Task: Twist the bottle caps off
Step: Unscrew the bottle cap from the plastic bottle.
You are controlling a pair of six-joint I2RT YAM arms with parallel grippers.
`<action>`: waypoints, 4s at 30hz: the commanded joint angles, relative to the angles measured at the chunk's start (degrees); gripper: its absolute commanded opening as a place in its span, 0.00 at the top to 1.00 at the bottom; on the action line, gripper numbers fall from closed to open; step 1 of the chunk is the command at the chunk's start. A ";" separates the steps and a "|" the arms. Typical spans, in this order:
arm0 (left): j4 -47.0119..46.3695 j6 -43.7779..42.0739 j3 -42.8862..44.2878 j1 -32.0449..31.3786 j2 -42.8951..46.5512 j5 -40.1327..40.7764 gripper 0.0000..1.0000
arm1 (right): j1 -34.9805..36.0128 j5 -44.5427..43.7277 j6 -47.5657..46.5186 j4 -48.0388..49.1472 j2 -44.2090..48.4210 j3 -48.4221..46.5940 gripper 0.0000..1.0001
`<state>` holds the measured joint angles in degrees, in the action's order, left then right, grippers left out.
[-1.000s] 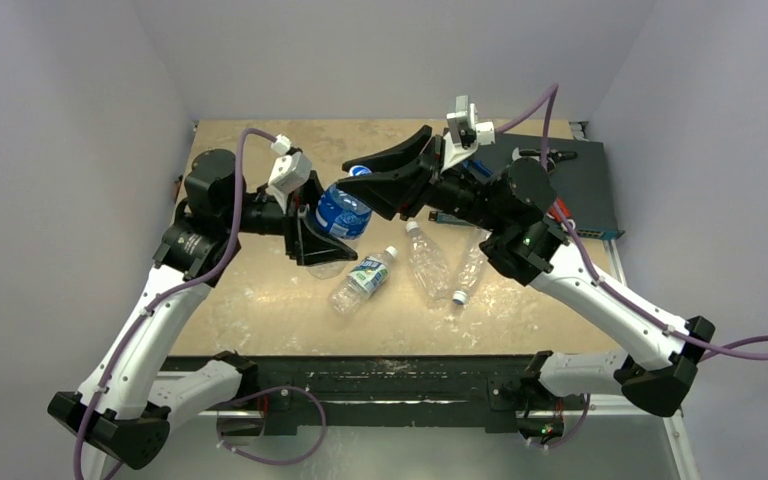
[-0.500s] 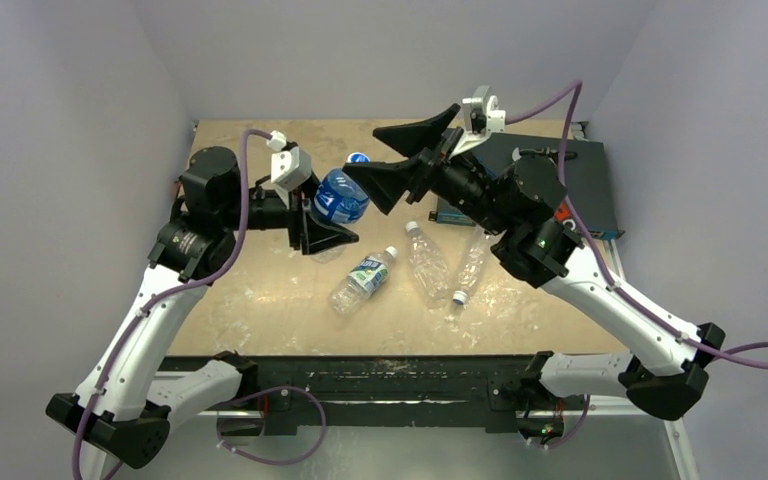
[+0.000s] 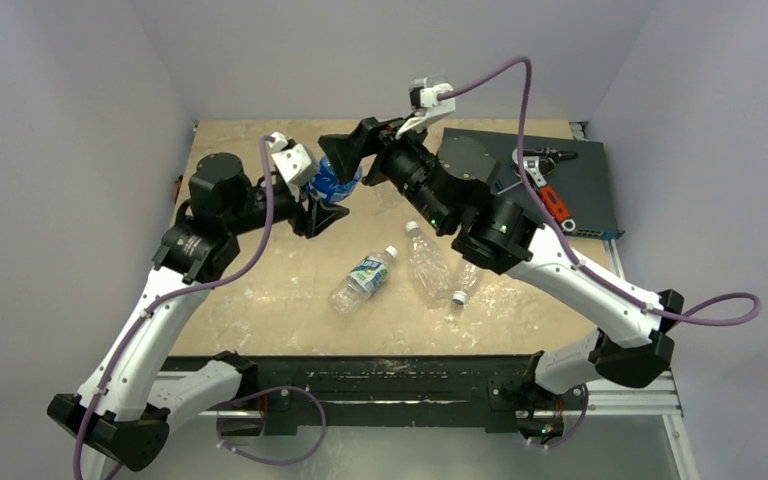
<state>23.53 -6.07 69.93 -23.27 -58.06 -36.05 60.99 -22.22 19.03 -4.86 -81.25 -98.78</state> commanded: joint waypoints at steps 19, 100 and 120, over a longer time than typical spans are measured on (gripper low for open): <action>-1.38 0.82 0.92 0.24 1.81 -2.27 0.68 | 0.27 0.46 1.05 1.97 -0.13 0.49 1.00; 0.75 -3.03 3.24 0.19 1.02 2.32 0.67 | 0.18 4.33 -1.00 2.82 1.74 -0.66 0.64; 2.05 7.55 8.82 0.20 -1.17 -26.60 0.66 | -2.24 33.94 -10.35 6.36 9.34 5.30 1.00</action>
<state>27.99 -5.82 75.46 -23.05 -58.83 -47.94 59.44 -4.78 12.43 -2.28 -75.18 -93.82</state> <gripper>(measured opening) 0.498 0.368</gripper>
